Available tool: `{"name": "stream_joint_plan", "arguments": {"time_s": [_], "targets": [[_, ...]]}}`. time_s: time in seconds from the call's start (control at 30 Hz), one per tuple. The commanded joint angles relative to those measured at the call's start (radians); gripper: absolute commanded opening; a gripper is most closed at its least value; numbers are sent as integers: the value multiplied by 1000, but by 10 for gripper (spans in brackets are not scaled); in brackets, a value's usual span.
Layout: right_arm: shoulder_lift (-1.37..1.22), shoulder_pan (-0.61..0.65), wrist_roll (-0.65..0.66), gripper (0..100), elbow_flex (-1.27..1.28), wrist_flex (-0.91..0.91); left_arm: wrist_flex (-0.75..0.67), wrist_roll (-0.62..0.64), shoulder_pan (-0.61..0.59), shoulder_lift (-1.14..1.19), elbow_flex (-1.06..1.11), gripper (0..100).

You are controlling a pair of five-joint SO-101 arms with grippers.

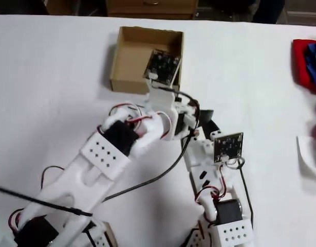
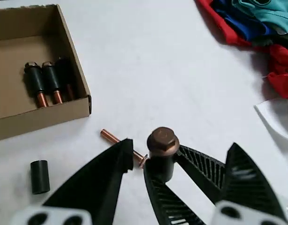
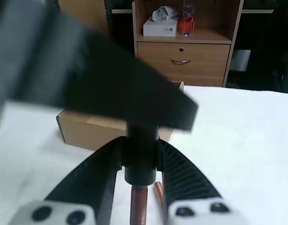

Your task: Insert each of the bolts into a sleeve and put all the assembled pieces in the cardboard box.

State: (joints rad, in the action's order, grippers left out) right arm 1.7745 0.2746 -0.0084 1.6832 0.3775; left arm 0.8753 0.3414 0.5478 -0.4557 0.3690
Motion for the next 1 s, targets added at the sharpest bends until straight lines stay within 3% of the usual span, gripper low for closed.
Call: {"name": "stream_joint_plan", "arguments": {"time_s": [0.0, 0.23, 0.37, 0.47, 0.57, 0.77, 0.97], "targets": [[24, -2, -2, 23, 8, -16, 115, 6, -58, -57, -166, 335], [24, -12, -6, 23, 8, 120, 325, -12, -281, -176, -200, 335], [24, -73, -8, 23, -9, 183, 456, -255, -476, -175, -74, 335], [16, -81, -9, 23, -86, 239, 466, -474, -605, -175, 130, 335], [15, -68, -9, 23, -146, 243, 321, -612, -674, -175, 358, 335], [-117, -68, -9, 21, -242, 133, -114, -483, -727, -175, 714, 335], [-682, -67, -37, 21, -654, 108, -368, -413, -727, -175, 912, 335]]}}
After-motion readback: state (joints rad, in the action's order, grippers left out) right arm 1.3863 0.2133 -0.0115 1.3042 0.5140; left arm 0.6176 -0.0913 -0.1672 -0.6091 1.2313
